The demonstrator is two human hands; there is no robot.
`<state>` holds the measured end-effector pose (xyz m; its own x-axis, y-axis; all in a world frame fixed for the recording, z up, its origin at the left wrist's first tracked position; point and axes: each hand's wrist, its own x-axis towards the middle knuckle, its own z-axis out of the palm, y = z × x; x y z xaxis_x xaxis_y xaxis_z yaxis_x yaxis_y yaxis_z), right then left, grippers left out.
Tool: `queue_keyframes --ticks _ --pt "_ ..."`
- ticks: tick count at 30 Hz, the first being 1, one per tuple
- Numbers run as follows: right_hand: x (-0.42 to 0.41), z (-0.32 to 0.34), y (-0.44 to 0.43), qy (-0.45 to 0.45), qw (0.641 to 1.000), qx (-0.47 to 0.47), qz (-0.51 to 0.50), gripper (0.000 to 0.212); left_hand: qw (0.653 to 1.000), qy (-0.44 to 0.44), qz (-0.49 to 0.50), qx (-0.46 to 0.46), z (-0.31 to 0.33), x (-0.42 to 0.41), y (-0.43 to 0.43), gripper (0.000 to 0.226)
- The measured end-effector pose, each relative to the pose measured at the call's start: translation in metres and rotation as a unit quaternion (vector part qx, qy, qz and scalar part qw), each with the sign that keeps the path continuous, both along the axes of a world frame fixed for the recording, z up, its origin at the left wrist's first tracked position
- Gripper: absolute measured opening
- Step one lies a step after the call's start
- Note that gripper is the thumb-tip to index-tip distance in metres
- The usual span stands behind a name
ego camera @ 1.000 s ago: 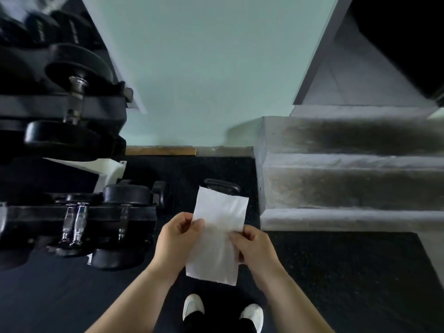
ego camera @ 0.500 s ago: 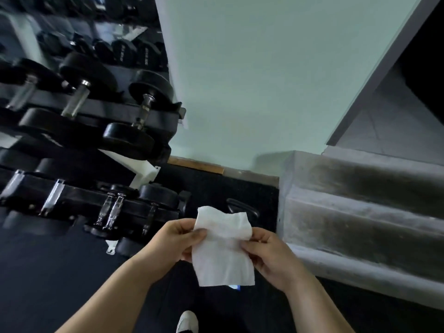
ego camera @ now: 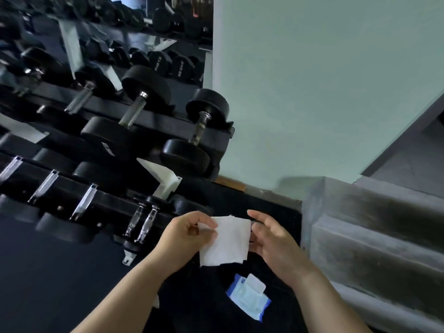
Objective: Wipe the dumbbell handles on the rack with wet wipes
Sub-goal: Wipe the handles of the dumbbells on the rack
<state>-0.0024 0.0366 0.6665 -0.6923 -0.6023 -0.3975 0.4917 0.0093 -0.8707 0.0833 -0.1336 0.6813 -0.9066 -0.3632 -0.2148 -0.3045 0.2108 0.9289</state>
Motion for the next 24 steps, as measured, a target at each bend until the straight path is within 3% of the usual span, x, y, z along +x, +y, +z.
queue_keyframes --ticks 3,10,13,15,18,21,24 --pt "-0.005 -0.001 -0.064 0.014 0.996 0.056 0.071 0.036 0.998 0.008 -0.028 -0.064 -0.003 -0.014 -0.056 0.038" --pt "-0.028 0.006 -0.175 0.097 0.983 0.153 0.010 0.008 0.993 0.073 -0.018 -0.091 -0.005 -0.052 -0.186 0.037" --pt "-0.033 0.010 -0.178 0.086 0.978 0.162 -0.098 0.022 0.987 0.102 -0.021 -0.119 -0.007 -0.078 -0.206 0.031" --pt "-0.043 0.012 -0.175 0.011 0.971 0.108 -0.215 0.022 0.973 0.150 -0.040 -0.171 -0.010 -0.100 -0.210 0.011" --pt "-0.067 0.015 -0.171 -0.017 0.933 0.065 -0.354 0.020 0.944 0.202 -0.054 -0.255 -0.015 -0.125 -0.206 0.027" --pt "-0.097 0.023 -0.180 0.107 0.900 0.182 -0.381 0.020 0.927 0.196 -0.059 -0.313 -0.023 -0.145 -0.200 0.032" --pt "-0.131 0.026 -0.203 0.309 0.871 0.233 -0.301 0.026 0.930 0.181 -0.074 -0.310 -0.035 -0.151 -0.200 0.029"
